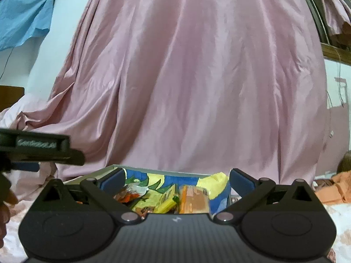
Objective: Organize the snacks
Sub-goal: 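Withdraw both tools from the box toward the remaining snacks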
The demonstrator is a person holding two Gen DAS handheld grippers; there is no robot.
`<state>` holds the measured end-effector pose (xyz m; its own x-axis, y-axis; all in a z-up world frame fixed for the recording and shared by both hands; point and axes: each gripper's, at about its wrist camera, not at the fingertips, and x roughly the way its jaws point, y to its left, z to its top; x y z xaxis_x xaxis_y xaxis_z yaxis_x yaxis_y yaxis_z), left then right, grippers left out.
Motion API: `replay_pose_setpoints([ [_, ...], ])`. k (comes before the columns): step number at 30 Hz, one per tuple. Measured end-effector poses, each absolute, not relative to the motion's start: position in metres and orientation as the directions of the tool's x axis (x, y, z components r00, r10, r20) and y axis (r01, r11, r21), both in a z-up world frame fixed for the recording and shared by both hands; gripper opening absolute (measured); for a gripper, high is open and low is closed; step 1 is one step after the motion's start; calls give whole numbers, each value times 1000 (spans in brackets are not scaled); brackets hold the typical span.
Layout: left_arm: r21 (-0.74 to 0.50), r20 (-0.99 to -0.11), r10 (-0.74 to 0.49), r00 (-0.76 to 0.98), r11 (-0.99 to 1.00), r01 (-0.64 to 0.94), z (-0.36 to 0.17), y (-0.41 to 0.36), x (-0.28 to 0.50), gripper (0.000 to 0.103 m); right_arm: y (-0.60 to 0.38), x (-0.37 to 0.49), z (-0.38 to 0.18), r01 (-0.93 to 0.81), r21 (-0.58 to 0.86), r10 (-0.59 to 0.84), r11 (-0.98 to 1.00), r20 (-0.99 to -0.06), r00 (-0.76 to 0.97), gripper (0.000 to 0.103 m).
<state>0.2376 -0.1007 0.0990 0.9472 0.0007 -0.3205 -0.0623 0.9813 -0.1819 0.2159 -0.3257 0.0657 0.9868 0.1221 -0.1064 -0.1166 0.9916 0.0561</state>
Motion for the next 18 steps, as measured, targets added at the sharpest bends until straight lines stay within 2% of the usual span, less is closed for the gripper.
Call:
replay_pose_setpoints([
  [11,-223,-383,-14,924,972,-78,66,-75,173,102,-319,161,65,-111,9,111,994,-158,981,103],
  [18,-223,-410,-33,911,973,-66,47,-66,138,102,-320,134,45,-102,107,131,989,-317,939,103],
])
